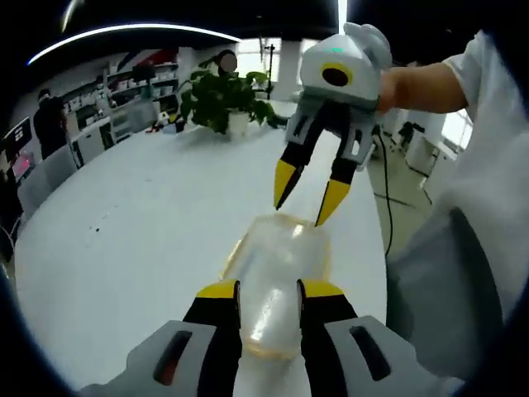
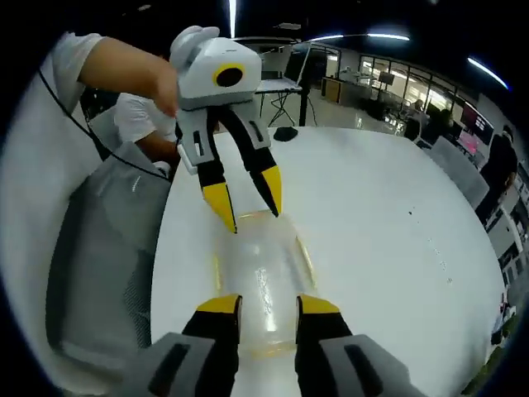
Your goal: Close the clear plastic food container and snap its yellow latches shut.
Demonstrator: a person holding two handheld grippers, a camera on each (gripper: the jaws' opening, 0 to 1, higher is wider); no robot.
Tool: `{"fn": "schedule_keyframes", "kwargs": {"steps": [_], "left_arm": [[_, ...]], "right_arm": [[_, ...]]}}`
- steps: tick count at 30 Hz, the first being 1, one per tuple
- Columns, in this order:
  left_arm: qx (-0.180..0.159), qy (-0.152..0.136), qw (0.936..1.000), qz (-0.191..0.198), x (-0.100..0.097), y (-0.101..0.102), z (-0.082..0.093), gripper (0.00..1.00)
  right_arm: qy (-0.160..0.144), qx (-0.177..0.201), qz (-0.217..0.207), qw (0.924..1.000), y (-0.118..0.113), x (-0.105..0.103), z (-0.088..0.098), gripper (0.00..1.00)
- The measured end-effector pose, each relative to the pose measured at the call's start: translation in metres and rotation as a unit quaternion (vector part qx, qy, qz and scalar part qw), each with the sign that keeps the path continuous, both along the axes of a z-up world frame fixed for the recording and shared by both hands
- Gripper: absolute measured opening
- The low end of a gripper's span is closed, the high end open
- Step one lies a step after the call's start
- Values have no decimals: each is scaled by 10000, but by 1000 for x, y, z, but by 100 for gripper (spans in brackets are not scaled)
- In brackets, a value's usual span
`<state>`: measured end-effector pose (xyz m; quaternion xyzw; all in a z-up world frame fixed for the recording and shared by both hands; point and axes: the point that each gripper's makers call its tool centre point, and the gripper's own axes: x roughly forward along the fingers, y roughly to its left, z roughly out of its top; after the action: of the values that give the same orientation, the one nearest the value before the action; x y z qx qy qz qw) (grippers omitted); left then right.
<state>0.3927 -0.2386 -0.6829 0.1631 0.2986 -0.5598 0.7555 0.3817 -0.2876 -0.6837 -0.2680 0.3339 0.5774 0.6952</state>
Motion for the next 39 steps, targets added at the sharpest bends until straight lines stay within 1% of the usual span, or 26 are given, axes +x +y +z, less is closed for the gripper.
{"fn": "schedule_keyframes", "kwargs": {"steps": [2,3,5,6,7,8,9,10,11,13,15,17,19,21,23,24,26,27,28,29,31,33,35,37,38,39], "left_arm": [[29,-23,10000,-44,0,-3,-3,18],[52,-12,10000,-62,0,-5,-6,18],[44,-12,10000,-51,-1,-9,-8,18],[41,-4,10000,-45,-2,-11,-10,16],[86,-15,10000,-47,-2,-12,-13,15],[168,-77,9998,-71,-2,-11,-16,15],[180,-109,9997,-122,-3,-12,-17,15],[169,-59,9997,-158,-5,-14,-20,15],[176,-16,9997,-174,-7,-16,-21,15],[230,-92,9993,-286,-9,-18,-23,15],[225,-99,9991,-352,-11,-21,-23,15],[259,-116,9986,-442,-14,-23,-26,16],[336,-58,9982,-500,-16,-24,-32,18],[364,-56,9979,-536,-19,-25,-33,19],[335,-31,9978,-579,-24,-27,-33,20],[354,-24,9974,-623,-26,-27,-33,20],[429,-16,9959,-791,-33,-28,-36,24],[472,-56,9953,-839,-34,-27,-37,28],[436,-145,9949,-897,-34,-29,-35,30],[482,-108,9951,-858,-34,-28,-36,32],[579,-458,9920,-1023,-30,-27,-35,35],[706,-664,9893,-1090,-31,-26,-37,38],[717,-667,9893,-1077,-32,-27,-38,41],[766,-752,9882,-1089,-32,-26,-39,44],[855,-854,9868,-1080,-30,-25,-41,46],[860,-864,9866,-1083,-31,-26,-42,48]], "right_arm": [[-28,-26,63,10000,5,2,-2,21],[-38,-27,79,10000,7,3,-3,22],[-26,-17,67,10000,12,6,-5,26],[-52,-27,107,9999,14,6,-6,28],[-99,-43,214,9997,15,6,-6,28],[-108,-47,284,9995,17,6,-7,26],[-96,-50,320,9994,18,5,-7,23],[-89,-47,351,9993,21,6,-7,21],[-105,-24,342,9994,23,8,-7,21],[-81,8,284,9996,26,11,-8,22],[-86,-11,337,9994,28,12,-10,20],[-125,-99,428,9990,29,13,-15,20],[-93,-150,453,9988,30,14,-19,20],[-22,-129,414,9991,32,14,-21,21],[-13,-131,449,9989,34,14,-25,20],[-2,-175,498,9986,34,13,-28,20],[5,-181,542,9984,34,12,-31,21],[27,-206,537,9983,34,13,-33,22],[22,-219,537,9983,34,13,-33,22],[-59,-261,560,9981,33,16,-35,22],[-119,-311,581,9978,32,18,-38,24],[-39,-298,567,9979,32,22,-39,26],[3,-287,567,9980,33,23,-38,30],[61,-350,580,9977,33,28,-40,36],[99,-405,604,9973,32,29,-41,37],[191,-406,693,9966,33,27,-41,39]]}}
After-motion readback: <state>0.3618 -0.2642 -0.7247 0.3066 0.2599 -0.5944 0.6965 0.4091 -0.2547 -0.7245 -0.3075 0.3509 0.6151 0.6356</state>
